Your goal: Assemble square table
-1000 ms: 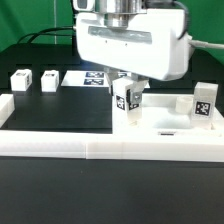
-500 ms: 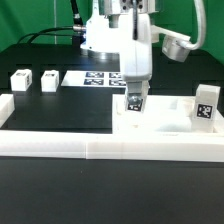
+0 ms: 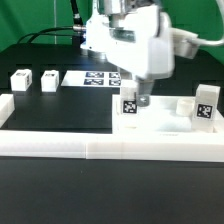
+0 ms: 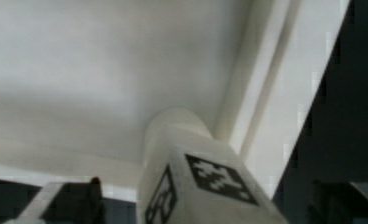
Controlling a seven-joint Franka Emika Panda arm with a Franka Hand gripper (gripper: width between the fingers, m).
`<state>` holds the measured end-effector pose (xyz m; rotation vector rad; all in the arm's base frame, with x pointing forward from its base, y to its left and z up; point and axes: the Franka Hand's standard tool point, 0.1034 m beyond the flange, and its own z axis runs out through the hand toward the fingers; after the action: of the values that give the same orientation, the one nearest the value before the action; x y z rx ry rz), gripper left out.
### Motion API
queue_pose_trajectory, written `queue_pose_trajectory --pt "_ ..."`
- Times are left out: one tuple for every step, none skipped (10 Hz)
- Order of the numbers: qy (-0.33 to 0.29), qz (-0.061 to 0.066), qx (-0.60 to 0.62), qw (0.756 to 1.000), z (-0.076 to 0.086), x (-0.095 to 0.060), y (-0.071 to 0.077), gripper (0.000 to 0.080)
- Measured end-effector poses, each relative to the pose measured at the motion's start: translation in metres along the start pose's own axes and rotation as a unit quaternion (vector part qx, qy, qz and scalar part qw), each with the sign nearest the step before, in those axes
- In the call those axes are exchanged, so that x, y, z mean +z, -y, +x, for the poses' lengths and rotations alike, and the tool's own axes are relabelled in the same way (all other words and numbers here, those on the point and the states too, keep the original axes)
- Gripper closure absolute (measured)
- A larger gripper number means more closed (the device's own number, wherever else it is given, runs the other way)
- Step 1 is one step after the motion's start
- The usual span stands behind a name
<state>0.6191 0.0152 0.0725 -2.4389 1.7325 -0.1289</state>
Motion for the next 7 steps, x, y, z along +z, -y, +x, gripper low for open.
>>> queue_pose_trajectory --pt "-0.001 -0.001 -0.102 0.995 -0.008 -0.001 0.004 0.0169" --pt "-0.001 -0.001 -0.127 0.992 -0.006 0.0 0.002 0.0156" --pt "-0.002 -0.002 -0.159 0.987 -0.005 0.0 0.002 0.0156" --pt "-0.002 -0.003 -0.217 0.976 -0.004 0.0 0.002 0.0151" --pt "-0.004 -0.005 -0.278 0.961 -0.001 -0.001 0.001 0.0151" --pt "-0.01 -0.011 -0.371 0.929 0.008 -0.002 0.0 0.015" --pt "-0.015 -0.018 -0.436 0.9 0.006 -0.004 0.002 0.015"
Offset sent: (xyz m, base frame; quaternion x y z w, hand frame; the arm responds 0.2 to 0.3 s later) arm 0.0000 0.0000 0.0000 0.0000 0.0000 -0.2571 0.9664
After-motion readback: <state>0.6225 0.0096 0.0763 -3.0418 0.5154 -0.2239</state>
